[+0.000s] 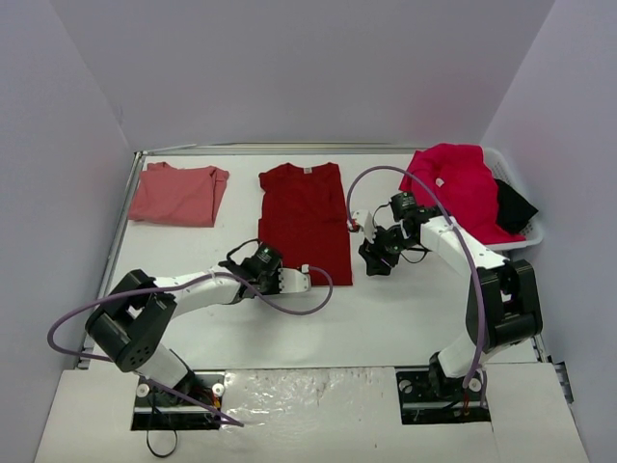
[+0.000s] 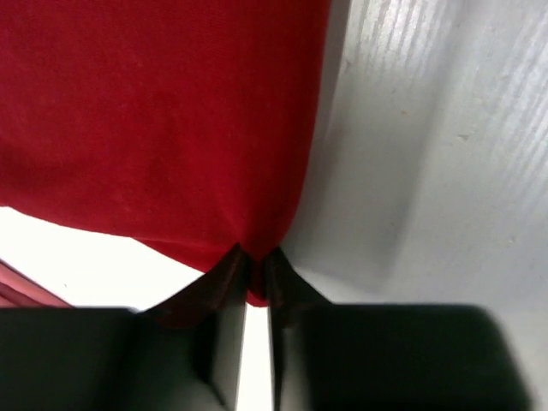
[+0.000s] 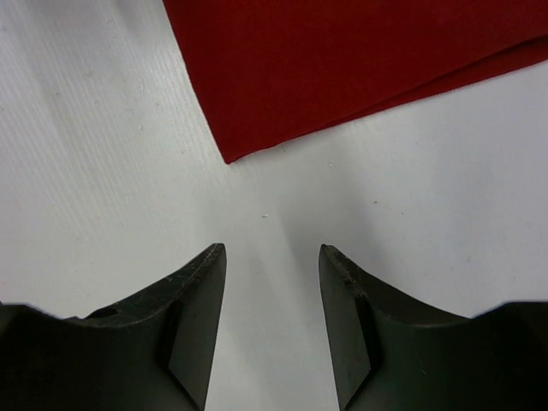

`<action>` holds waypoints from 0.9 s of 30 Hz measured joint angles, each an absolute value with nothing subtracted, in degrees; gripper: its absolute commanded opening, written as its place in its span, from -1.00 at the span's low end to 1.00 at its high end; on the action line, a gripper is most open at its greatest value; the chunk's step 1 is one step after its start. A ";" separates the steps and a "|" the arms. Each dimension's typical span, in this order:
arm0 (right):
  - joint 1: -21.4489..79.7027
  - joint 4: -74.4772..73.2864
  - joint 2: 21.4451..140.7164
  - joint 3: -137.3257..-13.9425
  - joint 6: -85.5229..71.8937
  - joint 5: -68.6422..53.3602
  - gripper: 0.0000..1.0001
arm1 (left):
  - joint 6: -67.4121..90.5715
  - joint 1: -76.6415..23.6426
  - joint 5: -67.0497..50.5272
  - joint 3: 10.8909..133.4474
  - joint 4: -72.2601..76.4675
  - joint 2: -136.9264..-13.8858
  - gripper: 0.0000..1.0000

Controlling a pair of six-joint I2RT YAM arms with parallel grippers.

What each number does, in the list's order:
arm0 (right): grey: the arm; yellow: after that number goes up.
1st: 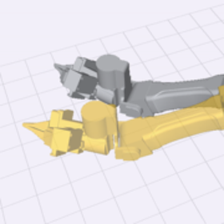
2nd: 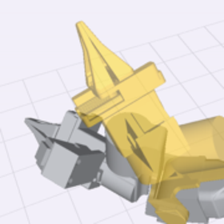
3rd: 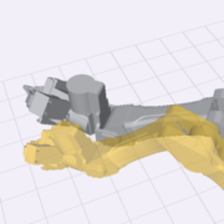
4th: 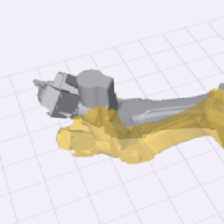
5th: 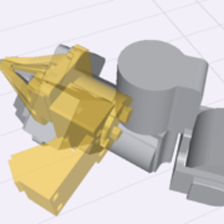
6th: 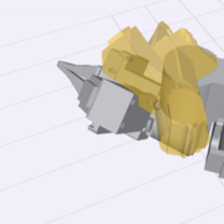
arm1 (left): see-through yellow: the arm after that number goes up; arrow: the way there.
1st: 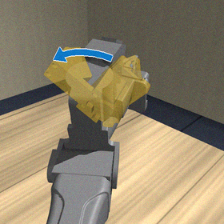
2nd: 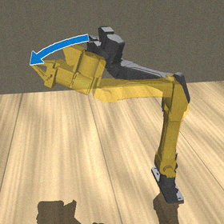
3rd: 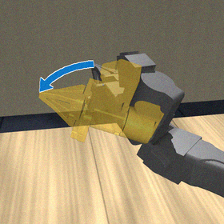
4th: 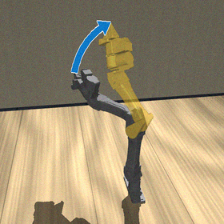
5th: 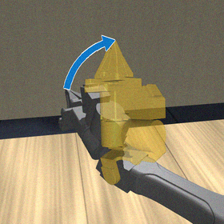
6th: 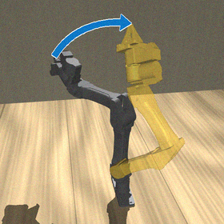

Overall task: Fold and stack the t-shirts
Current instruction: Grab one side of the 2/3 rectangular tshirt with both arms

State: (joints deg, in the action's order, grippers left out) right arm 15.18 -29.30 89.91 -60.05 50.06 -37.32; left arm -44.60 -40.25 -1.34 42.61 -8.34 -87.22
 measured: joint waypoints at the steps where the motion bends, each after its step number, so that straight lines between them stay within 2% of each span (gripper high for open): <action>1: 15.18 -29.30 89.91 -60.05 50.09 -37.32 -0.13 | -44.71 -40.25 -1.02 42.78 -8.27 -87.68 -0.91; 10: 15.18 -29.26 89.73 -59.86 51.05 -38.83 -0.10 | -44.25 -40.14 -2.02 44.18 -11.38 -88.03 -0.95; 18: 15.88 -26.76 83.57 -54.74 54.54 -41.50 -0.05 | -42.81 -37.41 -13.37 47.16 -21.54 -86.76 -0.95; 23: 21.47 -21.58 77.87 -50.61 54.41 -38.98 -0.01 | -42.81 -33.63 -21.65 49.45 -26.81 -86.76 -0.95; 27: 26.87 -18.24 77.73 -48.53 54.50 -36.56 -0.01 | -42.83 -31.68 -25.08 51.33 -29.45 -86.80 -0.95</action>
State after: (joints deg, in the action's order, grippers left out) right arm 26.87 -18.24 77.73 -48.53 54.50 -36.56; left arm -42.83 -31.68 -25.08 51.33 -29.45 -86.80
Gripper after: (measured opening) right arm 0.494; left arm 0.064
